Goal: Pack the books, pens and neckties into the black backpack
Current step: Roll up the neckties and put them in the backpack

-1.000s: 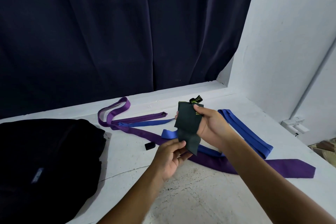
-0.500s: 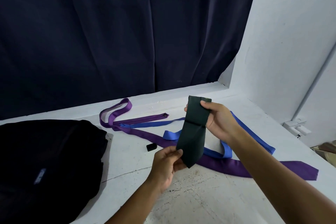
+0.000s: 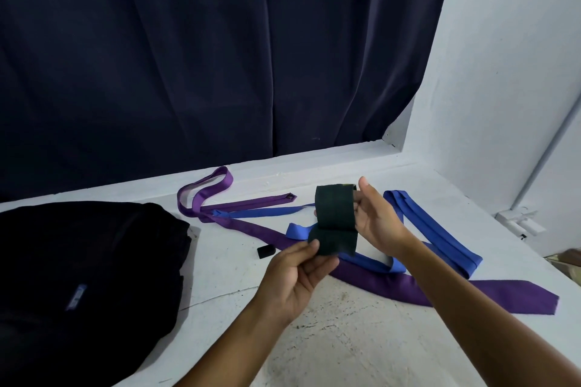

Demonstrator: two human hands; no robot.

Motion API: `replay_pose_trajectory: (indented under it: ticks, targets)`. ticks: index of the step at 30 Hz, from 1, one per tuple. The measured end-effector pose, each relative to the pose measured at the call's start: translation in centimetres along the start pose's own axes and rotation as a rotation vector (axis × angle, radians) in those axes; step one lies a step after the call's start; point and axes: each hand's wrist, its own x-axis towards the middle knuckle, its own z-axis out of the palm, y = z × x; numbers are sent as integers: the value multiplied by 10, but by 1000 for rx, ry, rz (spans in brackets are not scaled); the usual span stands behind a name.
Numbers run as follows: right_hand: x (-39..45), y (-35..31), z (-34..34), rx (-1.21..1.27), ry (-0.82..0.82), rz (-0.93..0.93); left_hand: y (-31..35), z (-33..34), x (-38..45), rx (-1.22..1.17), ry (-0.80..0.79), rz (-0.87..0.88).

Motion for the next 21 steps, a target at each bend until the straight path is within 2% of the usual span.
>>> replay_pose_trajectory:
  ticks: [8, 13, 17, 19, 21]
  targets:
    - [-9, 9, 0, 97, -275, 73, 18, 26, 4, -209, 1, 26]
    - [-13, 13, -5, 56, -331, 122, 23, 22, 3, -208, -57, 35]
    - [-16, 19, -3, 65, -233, 166, 32, 15, 10, -34, -25, 117]
    - [-17, 21, -2, 94, -178, 179, 36, 11, 13, 97, 12, 249]
    - [-18, 20, -3, 129, -137, 191, 39, 5, 15, 338, 90, 438]
